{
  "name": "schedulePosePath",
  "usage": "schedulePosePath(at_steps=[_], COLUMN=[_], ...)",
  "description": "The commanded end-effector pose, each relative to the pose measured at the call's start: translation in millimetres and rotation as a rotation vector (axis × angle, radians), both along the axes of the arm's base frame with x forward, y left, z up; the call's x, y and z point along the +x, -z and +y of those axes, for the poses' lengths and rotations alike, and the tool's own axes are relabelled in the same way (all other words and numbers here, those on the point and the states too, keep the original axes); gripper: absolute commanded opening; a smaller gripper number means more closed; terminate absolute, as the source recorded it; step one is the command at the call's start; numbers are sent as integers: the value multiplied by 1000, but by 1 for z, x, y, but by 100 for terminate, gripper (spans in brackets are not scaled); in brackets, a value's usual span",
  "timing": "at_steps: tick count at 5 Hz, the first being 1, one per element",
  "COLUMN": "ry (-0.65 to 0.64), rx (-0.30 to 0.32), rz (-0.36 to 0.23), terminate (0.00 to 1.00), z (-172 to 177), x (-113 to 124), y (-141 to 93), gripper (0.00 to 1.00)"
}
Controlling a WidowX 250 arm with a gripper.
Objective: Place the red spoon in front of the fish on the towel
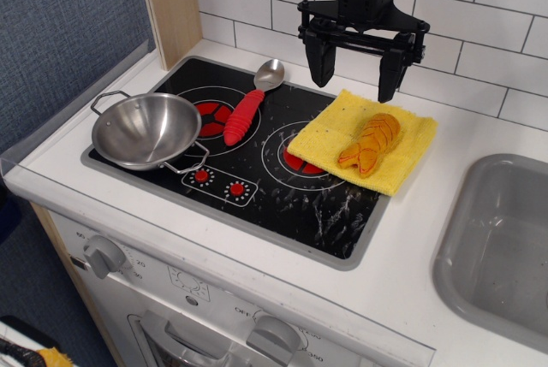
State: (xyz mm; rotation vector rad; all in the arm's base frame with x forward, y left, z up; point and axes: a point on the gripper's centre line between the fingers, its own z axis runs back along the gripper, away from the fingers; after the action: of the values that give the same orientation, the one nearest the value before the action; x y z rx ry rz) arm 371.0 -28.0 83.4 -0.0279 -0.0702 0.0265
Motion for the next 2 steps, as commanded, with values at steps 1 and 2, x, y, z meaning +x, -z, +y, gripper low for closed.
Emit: schedulePosePath(at_steps=[1, 2], ry=[0, -70], rx=[0, -2], rz=[0, -7], terminate=[0, 0], z=[0, 31], x=[0, -1], y=[0, 2], gripper=[100, 100])
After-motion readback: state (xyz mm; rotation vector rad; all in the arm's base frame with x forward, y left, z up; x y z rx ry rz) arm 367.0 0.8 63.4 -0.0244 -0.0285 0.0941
